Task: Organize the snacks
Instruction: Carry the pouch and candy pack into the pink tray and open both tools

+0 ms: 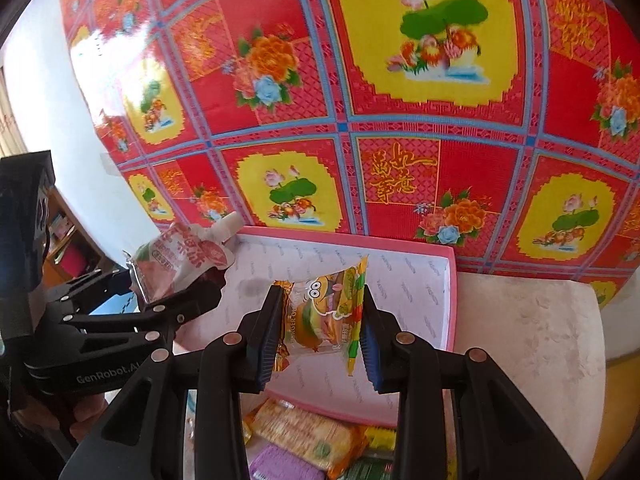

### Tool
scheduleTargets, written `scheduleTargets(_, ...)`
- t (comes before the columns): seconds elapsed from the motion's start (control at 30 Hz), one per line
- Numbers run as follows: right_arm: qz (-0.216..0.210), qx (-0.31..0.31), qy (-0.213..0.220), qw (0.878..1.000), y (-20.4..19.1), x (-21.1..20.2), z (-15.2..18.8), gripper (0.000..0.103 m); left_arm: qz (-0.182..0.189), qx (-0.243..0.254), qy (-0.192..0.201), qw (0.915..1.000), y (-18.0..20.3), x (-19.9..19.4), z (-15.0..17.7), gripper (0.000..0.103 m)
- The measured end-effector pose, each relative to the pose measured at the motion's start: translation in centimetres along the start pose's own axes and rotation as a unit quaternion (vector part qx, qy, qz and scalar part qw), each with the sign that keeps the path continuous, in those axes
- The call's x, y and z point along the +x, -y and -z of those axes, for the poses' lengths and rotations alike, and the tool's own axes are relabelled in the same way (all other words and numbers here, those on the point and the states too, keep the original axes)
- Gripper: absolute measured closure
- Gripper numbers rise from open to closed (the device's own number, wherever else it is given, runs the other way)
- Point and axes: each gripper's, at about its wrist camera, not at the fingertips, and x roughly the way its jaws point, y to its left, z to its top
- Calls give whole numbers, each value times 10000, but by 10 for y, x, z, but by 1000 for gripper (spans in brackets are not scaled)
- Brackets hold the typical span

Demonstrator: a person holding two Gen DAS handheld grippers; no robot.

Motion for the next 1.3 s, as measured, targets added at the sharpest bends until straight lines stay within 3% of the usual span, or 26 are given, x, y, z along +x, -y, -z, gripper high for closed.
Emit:
scheduleTargets(0.73, -113, 426, -550, 9975, 42, 84, -12, 67, -72, -30, -593, 9982, -1, 90, -10, 22)
scheduleTargets(1.07, -12, 333, -640, 9974, 39, 95, -19, 67, -209, -77, -433, 9988, -3, 97, -4, 20)
scheduleTargets(1.3, -58, 275, -585, 9979, 39, 96, -18, 49, -207, 0, -349, 9992, -4, 93, 1, 17)
